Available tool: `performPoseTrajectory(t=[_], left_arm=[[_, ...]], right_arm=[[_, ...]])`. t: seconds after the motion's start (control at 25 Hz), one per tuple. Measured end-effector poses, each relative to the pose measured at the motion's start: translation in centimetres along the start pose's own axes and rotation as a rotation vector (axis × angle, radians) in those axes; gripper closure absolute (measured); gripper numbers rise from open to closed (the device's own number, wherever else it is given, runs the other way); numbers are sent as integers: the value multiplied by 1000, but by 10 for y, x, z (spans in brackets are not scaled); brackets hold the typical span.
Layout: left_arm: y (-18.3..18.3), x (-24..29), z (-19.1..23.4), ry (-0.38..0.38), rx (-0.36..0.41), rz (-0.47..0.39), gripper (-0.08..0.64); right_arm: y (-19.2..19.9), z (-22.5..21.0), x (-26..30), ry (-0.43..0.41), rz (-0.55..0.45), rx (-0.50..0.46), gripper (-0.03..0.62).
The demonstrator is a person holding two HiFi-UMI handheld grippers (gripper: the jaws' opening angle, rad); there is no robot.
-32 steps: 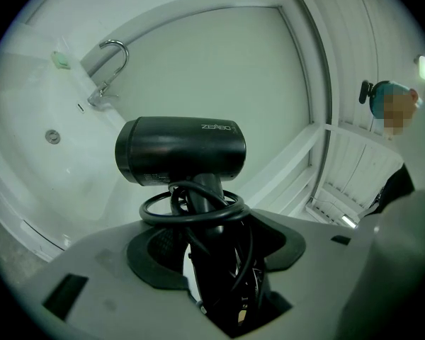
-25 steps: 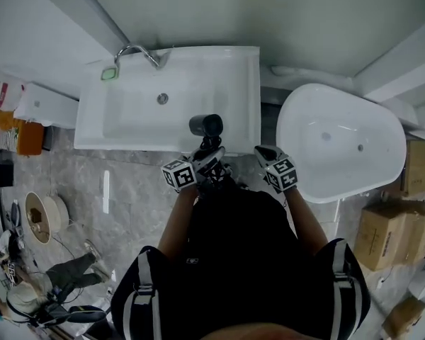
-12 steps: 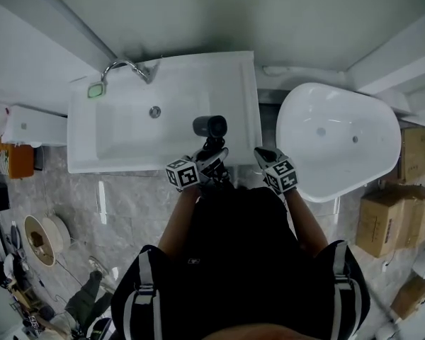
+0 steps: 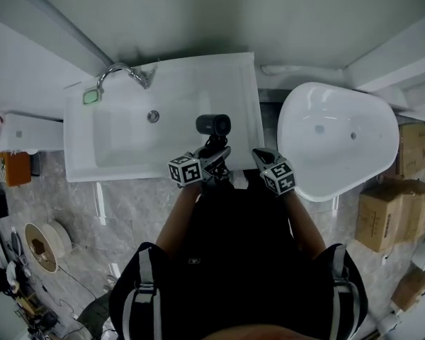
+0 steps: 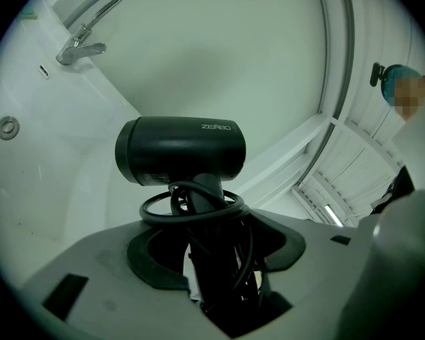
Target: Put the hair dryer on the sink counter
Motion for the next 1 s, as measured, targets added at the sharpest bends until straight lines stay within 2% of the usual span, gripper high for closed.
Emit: performPoseTrajectory(t=[0.8,1.0], left_arm=[[6,35,32,-161,-10,67,319],[11,43,40,-223,23,111,319]], right_arm=[[-7,-20,22,-106,44,-47,534],[-1,-20,21,-121,59,-42,534]])
Point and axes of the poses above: the fingertips, and each gripper's own axes: x forward along the fingers, z to its left, y out of its underside, the point moved 6 cm from there along -x, backward along the fingers, and after that the axes turned 7 degrees about -x, right-handed, at the moved point
